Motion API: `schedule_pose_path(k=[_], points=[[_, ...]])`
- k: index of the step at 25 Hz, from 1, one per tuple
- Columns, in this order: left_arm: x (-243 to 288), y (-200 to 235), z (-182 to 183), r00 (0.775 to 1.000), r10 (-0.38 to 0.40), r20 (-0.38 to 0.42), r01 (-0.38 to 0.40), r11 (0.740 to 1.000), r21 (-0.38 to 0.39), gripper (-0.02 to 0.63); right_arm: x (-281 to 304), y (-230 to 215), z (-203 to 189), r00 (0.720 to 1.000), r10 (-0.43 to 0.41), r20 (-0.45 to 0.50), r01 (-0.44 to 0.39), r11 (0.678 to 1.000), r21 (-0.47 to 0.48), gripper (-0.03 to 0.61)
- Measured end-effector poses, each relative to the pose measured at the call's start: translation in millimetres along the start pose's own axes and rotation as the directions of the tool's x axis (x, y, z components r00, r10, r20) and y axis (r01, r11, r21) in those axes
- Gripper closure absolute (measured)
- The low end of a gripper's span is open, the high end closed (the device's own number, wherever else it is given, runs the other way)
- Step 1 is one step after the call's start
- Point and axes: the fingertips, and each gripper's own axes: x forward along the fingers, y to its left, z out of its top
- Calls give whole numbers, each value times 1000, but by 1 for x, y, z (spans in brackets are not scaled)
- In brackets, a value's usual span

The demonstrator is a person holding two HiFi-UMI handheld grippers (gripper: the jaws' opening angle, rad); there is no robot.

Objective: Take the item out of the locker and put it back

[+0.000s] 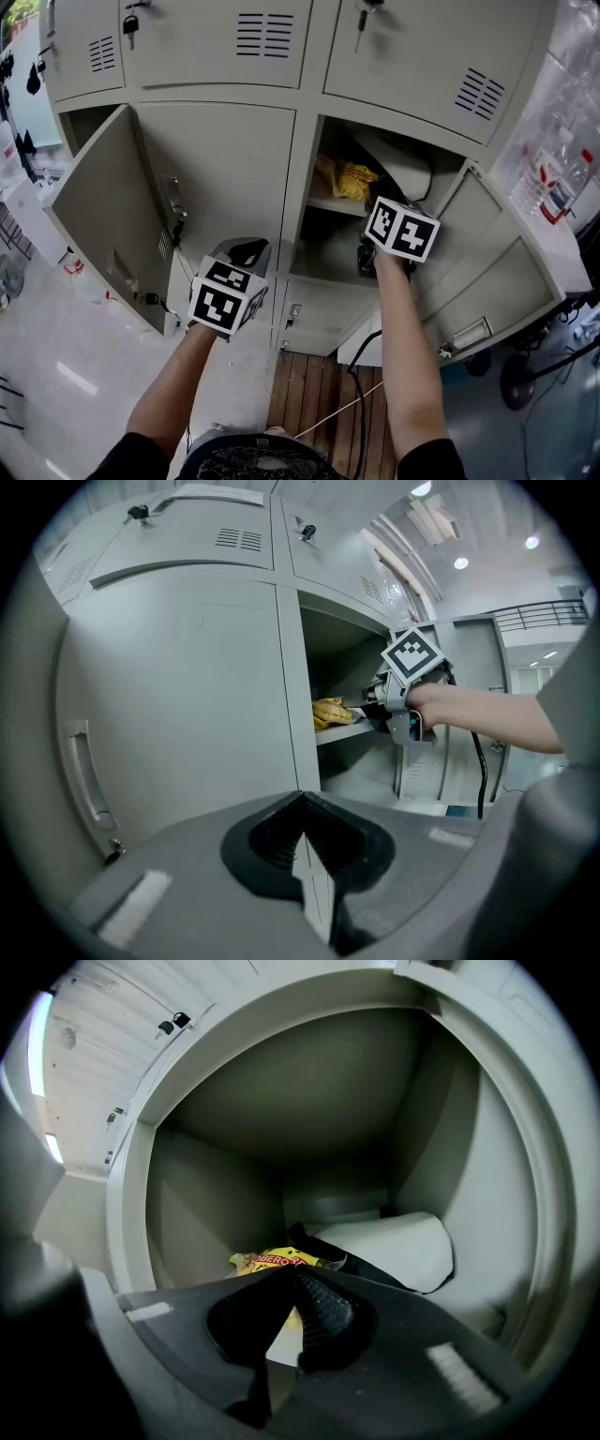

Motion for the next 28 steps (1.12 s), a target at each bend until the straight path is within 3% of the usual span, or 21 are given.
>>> schedule_pose_path(k=[15, 28], points=[[-5, -4, -3, 999, -33, 13, 33, 999, 4, 612, -22, 9, 9, 997, -4, 73, 6, 1000, -30, 557], [-1, -17, 3, 988, -149, 52, 147, 988, 41, 612, -66, 14, 9, 988, -88, 127, 94, 995, -45, 557]])
